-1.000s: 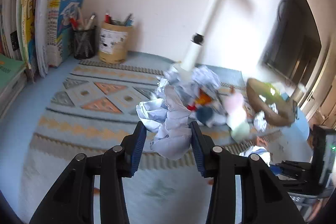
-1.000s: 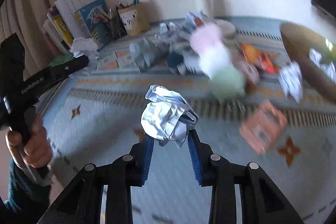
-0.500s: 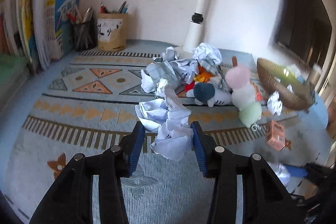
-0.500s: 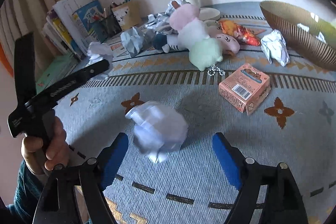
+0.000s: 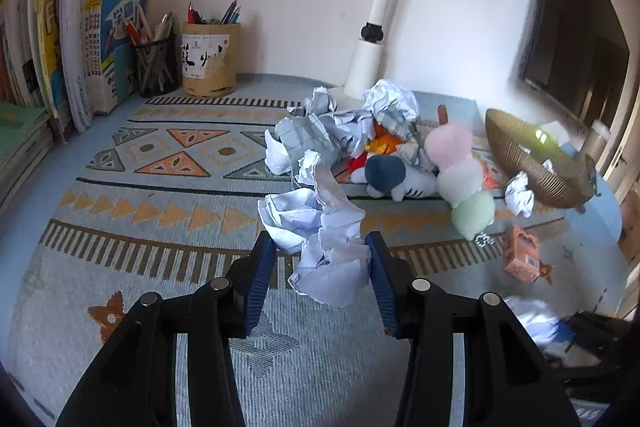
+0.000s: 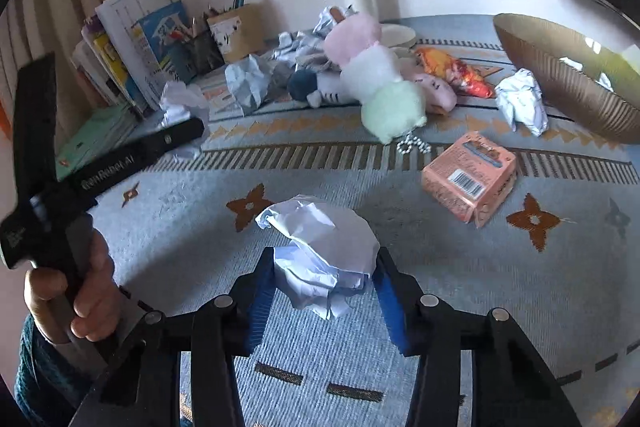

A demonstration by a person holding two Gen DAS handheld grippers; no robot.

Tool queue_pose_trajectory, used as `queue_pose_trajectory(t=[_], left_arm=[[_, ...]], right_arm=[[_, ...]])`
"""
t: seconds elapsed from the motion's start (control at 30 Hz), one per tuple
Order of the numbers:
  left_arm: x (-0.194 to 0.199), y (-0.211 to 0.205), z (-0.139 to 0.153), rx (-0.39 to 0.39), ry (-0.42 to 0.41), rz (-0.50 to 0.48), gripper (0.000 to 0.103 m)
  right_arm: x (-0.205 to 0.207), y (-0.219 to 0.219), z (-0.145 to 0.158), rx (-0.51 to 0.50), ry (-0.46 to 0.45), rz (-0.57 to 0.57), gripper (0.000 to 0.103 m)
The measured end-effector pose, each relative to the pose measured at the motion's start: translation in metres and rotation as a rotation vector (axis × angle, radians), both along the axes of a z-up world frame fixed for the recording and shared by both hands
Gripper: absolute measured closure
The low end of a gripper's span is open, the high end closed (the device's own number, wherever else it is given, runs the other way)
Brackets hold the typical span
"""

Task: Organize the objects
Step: 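Carry both paper balls to the brown glass bowl and release them inside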

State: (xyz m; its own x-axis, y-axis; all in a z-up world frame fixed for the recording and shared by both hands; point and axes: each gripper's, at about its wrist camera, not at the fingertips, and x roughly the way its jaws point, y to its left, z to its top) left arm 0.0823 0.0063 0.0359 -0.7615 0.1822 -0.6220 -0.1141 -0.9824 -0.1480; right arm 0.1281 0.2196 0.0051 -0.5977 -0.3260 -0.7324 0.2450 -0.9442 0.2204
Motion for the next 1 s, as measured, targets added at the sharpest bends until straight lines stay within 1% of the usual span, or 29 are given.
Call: queue_pose_trajectory(t=[0.03,0.1,0.17,0.23,0.27,0.37,0.47,0.5,0.57,0.6,0.63,0.67,0.73,0.83,0.87,0.9,0.93,0.97,1.0], left_arm=[[-0.001,0.004,0.001,-0.019,-0.016,-0.001,0.059],[0.000,0.011,0.006,-0.010,-0.018,-0.023,0.059],[0.004,0.025,0.022,0.013,0.009,-0.062,0.059],[0.005,0.044,0.042,0.020,0.044,-0.104,0.059],[0.003,0.060,0.056,0.021,0.068,-0.138,0.059],[-0.007,0.103,0.082,0.013,0.107,-0.214,0.059],[-0.025,0.153,0.101,0.024,0.129,-0.290,0.059],[-0.034,0.166,0.104,0.036,0.126,-0.301,0.059],[-0.057,0.200,0.109,0.094,0.094,-0.347,0.059],[-0.064,0.213,0.108,0.108,0.086,-0.358,0.059],[-0.070,0.225,0.108,0.113,0.081,-0.367,0.059],[-0.078,0.239,0.106,0.112,0.078,-0.374,0.059],[-0.087,0.261,0.099,0.108,0.063,-0.391,0.059],[-0.103,0.287,0.087,0.091,0.031,-0.410,0.059],[-0.108,0.292,0.083,0.103,0.013,-0.418,0.055],[-0.112,0.296,0.080,0.112,-0.006,-0.417,0.054],[-0.115,0.298,0.078,0.114,-0.021,-0.413,0.048],[-0.119,0.299,0.075,0.112,-0.039,-0.401,0.030],[-0.122,0.298,0.073,0.117,-0.050,-0.394,0.021]], right_arm=[[0.001,0.006,0.004,-0.010,0.009,-0.006,0.056],[0.003,0.019,0.014,-0.023,0.033,-0.028,0.056],[0.006,0.040,0.028,-0.044,0.073,-0.066,0.056],[0.010,0.067,0.042,-0.058,0.107,-0.119,0.056],[0.010,0.080,0.048,-0.062,0.121,-0.144,0.056],[0.011,0.121,0.069,-0.068,0.165,-0.226,0.056],[0.009,0.165,0.094,-0.061,0.225,-0.314,0.056],[0.007,0.177,0.100,-0.060,0.239,-0.338,0.056],[0.000,0.205,0.111,-0.066,0.259,-0.408,0.056],[-0.006,0.217,0.114,-0.077,0.258,-0.447,0.056],[-0.015,0.231,0.113,-0.088,0.234,-0.507,0.056],[-0.023,0.239,0.110,-0.093,0.205,-0.538,0.056],[-0.039,0.253,0.101,-0.118,0.163,-0.565,0.055],[-0.059,0.262,0.091,-0.119,0.142,-0.571,0.055],[-0.063,0.262,0.091,-0.112,0.141,-0.571,0.055],[-0.068,0.263,0.089,-0.100,0.138,-0.573,0.052],[-0.071,0.263,0.089,-0.086,0.132,-0.573,0.044],[-0.075,0.264,0.088,-0.064,0.124,-0.575,0.034],[-0.076,0.266,0.089,-0.042,0.128,-0.576,0.032]])
